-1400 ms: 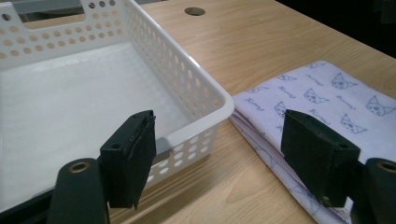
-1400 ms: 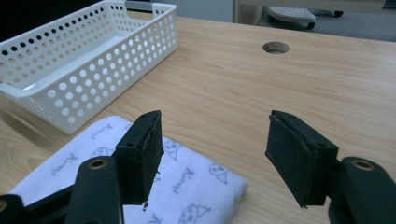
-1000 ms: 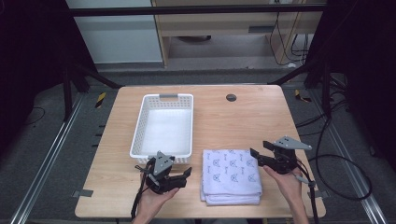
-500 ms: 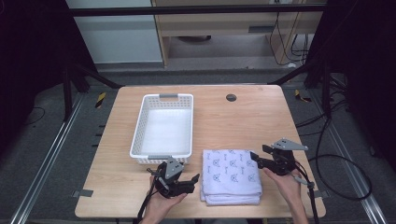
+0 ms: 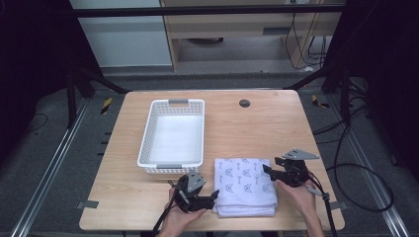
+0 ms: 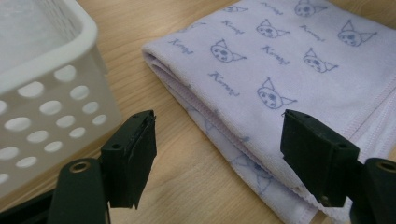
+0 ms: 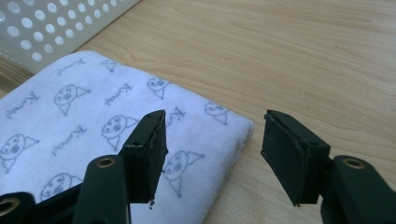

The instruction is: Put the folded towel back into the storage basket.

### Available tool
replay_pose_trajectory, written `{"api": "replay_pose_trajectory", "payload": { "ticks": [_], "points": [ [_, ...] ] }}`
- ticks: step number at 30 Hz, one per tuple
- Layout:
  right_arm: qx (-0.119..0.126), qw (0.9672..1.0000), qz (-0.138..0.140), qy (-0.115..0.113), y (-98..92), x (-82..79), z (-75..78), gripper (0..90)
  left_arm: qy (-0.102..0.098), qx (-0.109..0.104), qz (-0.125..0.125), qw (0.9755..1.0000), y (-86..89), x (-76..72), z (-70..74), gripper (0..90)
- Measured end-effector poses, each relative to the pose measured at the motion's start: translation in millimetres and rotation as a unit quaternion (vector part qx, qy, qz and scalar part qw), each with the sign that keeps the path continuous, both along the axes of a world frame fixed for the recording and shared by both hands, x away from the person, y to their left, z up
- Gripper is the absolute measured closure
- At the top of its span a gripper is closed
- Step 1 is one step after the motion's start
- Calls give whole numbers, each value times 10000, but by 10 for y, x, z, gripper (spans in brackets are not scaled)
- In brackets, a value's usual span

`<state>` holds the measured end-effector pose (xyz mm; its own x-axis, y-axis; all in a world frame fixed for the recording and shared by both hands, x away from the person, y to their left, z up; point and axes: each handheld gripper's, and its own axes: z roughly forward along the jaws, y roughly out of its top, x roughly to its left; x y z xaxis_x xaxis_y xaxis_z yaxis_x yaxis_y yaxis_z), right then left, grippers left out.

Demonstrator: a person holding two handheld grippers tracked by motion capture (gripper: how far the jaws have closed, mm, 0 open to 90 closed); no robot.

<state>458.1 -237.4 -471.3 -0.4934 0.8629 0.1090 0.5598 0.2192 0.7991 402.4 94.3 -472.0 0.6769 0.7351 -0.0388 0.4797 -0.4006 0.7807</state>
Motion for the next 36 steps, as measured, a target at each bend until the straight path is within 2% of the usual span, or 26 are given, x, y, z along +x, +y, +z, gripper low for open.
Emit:
{"api": "replay_pose_trajectory", "payload": {
  "ticks": [6, 11, 24, 31, 36],
  "points": [
    [-65, 10000, 24, 43, 9, 17, -45, 429, 48, 48, -12, 10000, -65, 8, -69, 263],
    [-90, 9998, 24, 151, 36, 39, -87, 450, 177, 42, -32, 9998, -125, 38, -130, 263],
    [-274, 9988, 121, 386, 92, 107, -194, 497, 323, 63, -12, 9995, -177, 74, -232, 274],
    [-185, 9985, 59, 518, 91, 120, -231, 503, 446, 31, -8, 9990, -200, 97, -259, 279],
    [-226, 9984, 42, 517, 102, 125, -240, 504, 527, -13, -8, 9986, -214, 108, -276, 289]
  ]
}}
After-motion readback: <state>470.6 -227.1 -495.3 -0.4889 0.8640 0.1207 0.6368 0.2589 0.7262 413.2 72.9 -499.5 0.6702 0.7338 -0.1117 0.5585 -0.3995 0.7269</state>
